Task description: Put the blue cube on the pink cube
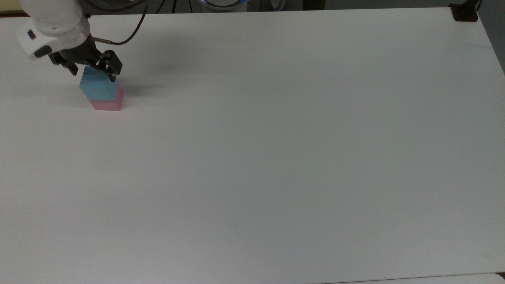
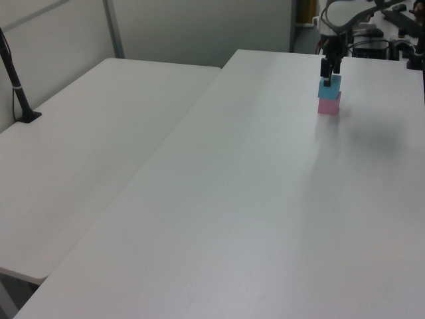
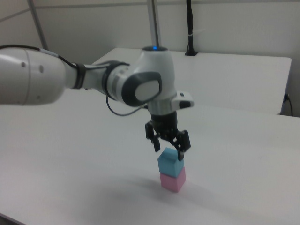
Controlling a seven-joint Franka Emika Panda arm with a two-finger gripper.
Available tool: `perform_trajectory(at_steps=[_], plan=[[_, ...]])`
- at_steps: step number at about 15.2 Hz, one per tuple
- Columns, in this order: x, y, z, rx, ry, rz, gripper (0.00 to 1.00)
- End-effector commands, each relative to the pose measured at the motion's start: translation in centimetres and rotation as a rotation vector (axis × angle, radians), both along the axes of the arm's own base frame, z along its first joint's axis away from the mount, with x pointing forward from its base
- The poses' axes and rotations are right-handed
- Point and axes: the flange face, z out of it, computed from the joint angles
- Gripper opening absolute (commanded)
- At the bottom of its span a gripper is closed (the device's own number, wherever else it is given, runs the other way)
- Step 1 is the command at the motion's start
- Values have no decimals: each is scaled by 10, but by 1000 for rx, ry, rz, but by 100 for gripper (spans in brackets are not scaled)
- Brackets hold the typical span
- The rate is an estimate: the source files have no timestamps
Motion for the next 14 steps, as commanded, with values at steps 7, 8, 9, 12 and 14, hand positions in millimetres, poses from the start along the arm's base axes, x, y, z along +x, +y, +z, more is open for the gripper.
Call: perform_trajectory(at_steps=[7,8,9,12,14], plan=[[-47,80,191,-15,-10,-173,100],[-55,89,202,-4,-6,-164,100],[-63,97,213,11,-8,-156,100],[-71,127,226,42,1,-95,100],[-66,130,224,42,-11,-48,100]])
